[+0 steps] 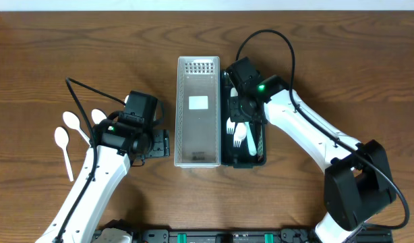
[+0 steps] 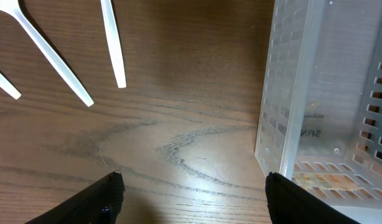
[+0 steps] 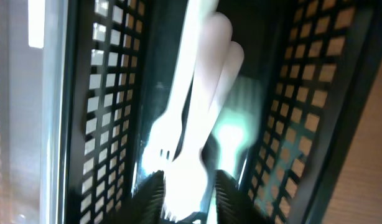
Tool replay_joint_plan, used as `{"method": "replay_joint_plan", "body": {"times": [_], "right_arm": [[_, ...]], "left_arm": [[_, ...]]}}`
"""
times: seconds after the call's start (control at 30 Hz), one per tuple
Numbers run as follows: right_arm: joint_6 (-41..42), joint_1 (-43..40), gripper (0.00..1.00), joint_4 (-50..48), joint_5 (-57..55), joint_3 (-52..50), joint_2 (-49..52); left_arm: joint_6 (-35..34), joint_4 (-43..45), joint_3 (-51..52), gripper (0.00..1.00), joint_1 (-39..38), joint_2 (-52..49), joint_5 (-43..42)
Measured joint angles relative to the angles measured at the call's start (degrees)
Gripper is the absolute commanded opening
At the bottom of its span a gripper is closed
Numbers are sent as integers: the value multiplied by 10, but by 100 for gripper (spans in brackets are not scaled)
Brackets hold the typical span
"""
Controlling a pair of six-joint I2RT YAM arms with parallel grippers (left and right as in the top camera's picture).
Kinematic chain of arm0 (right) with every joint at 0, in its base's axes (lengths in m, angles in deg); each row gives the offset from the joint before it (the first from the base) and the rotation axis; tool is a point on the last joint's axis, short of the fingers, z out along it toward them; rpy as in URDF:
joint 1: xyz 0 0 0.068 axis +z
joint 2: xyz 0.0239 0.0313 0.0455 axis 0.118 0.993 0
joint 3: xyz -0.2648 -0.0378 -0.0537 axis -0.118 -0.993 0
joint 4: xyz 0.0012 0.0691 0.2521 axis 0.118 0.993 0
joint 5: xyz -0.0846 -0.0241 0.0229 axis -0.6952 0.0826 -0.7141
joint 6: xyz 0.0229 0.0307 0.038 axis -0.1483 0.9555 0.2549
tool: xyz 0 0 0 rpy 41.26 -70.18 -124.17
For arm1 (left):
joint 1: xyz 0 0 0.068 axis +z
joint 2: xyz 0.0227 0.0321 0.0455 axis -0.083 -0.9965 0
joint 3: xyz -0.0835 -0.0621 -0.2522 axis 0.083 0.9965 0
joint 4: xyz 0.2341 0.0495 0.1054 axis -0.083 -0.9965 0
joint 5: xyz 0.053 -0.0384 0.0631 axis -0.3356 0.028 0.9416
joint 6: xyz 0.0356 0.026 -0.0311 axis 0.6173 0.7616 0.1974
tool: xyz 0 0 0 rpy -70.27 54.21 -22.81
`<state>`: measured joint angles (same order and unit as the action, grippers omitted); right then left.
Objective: Pack container
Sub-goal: 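Lift the right gripper away to the upper right, then lower the left gripper onto a white spoon and grasp its handle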
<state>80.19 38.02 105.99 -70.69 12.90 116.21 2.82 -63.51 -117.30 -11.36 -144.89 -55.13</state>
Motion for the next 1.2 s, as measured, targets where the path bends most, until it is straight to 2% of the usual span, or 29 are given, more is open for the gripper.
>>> {"method": "replay_joint_plan", "body": {"times": [0.17, 0.2, 0.23, 0.27, 0.37, 0.43, 0.53, 0.7, 0.8, 1.03, 1.2], "right_arm": [[-27, -10, 51, 26, -5, 45, -12], [-30, -16, 56, 37, -7, 59, -17], [-32, -26, 67, 44, -11, 74, -28], [-32, -35, 72, 50, -14, 84, -37], [-39, -85, 75, 67, -20, 113, -83], [-37, -132, 87, 85, -24, 122, -116], [-38, -210, 96, 130, -30, 128, -153], [-41, -310, 98, 193, -37, 127, -158], [-42, -349, 98, 201, -36, 119, -157], [-52, -363, 98, 192, -25, 88, -156], [-55, -363, 98, 183, -24, 66, -156]], "left_arm": [[2, -5, -2, 82, 0, 0, 0], [4, -10, -6, 84, 0, 0, 0], [7, -18, -14, 86, 0, 0, 0], [9, -28, -25, 88, 0, 1, 0], [17, -66, -79, 97, 9, 3, 8], [22, -87, -126, 98, 25, 6, 19], [21, -95, -184, 98, 69, 12, 35], [23, -47, -212, 98, 176, 3, 44], [45, -19, -214, 98, 226, -49, 31], [78, 38, -214, 98, 241, -236, 3], [91, 57, -214, 98, 234, -316, -17]]}}
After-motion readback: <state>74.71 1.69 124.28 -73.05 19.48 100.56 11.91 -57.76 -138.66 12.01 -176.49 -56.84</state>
